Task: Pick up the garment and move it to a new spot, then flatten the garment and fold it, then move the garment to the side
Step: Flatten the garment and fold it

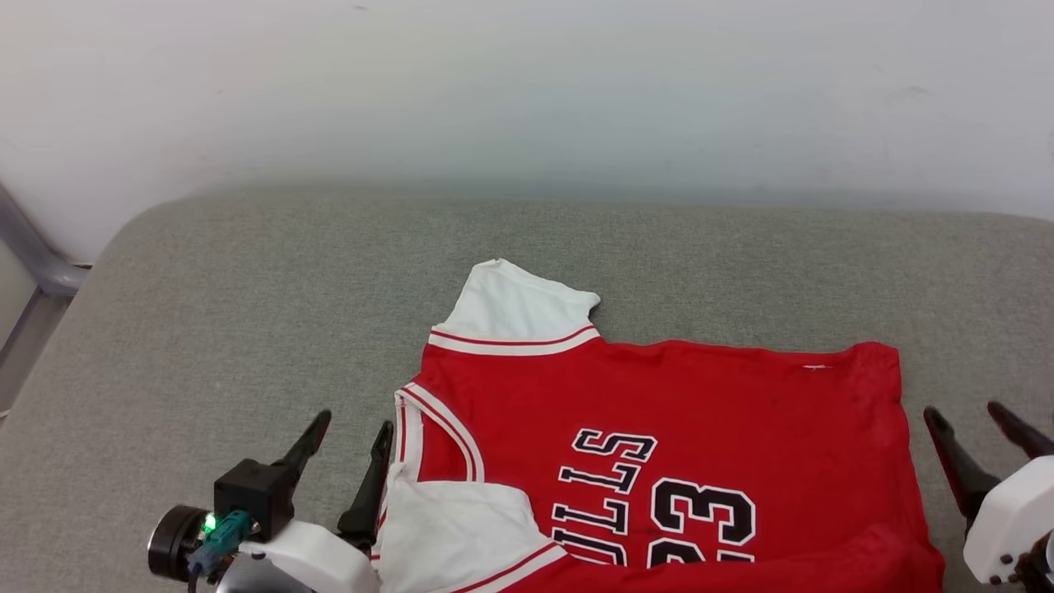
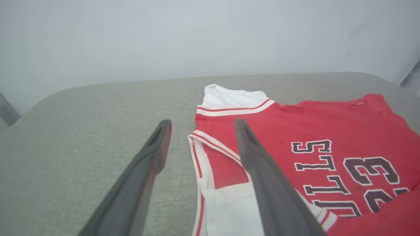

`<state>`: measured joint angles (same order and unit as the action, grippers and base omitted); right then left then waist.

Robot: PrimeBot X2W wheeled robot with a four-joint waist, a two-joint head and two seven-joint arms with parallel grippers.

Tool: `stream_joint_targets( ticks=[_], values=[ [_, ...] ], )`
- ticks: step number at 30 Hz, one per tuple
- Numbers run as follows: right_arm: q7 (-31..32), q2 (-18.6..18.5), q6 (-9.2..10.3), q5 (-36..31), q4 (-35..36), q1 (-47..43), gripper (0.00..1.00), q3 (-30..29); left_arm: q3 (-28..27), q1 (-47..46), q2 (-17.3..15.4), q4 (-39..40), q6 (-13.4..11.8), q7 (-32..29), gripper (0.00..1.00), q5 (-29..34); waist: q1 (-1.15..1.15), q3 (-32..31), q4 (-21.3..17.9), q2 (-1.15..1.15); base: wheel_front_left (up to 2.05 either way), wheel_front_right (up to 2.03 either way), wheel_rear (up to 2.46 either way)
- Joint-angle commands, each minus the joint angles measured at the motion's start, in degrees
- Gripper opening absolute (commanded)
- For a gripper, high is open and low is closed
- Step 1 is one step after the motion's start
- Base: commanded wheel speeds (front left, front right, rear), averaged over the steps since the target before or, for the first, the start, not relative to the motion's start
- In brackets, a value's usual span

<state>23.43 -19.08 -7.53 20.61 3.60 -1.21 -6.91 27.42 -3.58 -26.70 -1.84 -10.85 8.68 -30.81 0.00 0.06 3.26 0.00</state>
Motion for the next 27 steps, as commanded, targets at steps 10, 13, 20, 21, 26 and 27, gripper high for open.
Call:
stream_joint_targets(
  ticks=[10, 13, 20, 21, 26, 27],
  values=[
    [-18.0, 5.4, 0.08, -4.9, -1.1, -0.2, 1.0, 1.1, -0.7, -1.4, 1.8, 2.2, -2.2, 6.1, 1.0, 5.9, 0.0, 0.8, -0.4, 0.0, 0.0, 0.0, 0.0],
    [-20.1, 6.6, 0.07, -5.4, -1.9, 0.1, 1.0, 1.2, -1.3, -1.1, 2.5, 2.6, -1.8, 6.4, 1.0, 6.7, 0.0, 1.7, -0.9, 0.0, 0.0, 0.0, 0.0],
    [-22.6, 8.9, 0.07, -6.1, -2.3, 3.4, 1.0, 1.3, -2.2, -5.4, 1.5, 2.2, 1.2, 6.5, 1.0, 8.1, 0.0, 6.5, -2.9, 0.0, 0.0, 0.0, 0.0],
    [-22.9, 9.4, 0.07, -6.2, -2.4, 4.0, 1.0, 1.5, -2.0, -6.8, 1.1, 1.3, 2.0, 5.9, 1.0, 8.2, 0.0, 7.2, -3.2, 0.0, 0.0, 0.0, 0.0],
    [-23.5, 10.1, 0.08, -7.0, -1.6, 6.5, 1.0, 2.5, -0.6, -17.0, -1.3, -1.8, 7.1, 0.3, 1.0, 9.0, 0.0, 12.7, -5.0, 0.0, 0.0, 0.0, 0.0],
    [-23.6, 10.3, 0.08, -7.3, -1.5, 7.1, 1.0, 2.8, -0.5, -19.3, -1.6, -2.6, 8.2, -1.0, 1.0, 8.9, 0.0, 13.8, -5.5, 0.0, 0.0, 0.0, 0.0]
  ],
)
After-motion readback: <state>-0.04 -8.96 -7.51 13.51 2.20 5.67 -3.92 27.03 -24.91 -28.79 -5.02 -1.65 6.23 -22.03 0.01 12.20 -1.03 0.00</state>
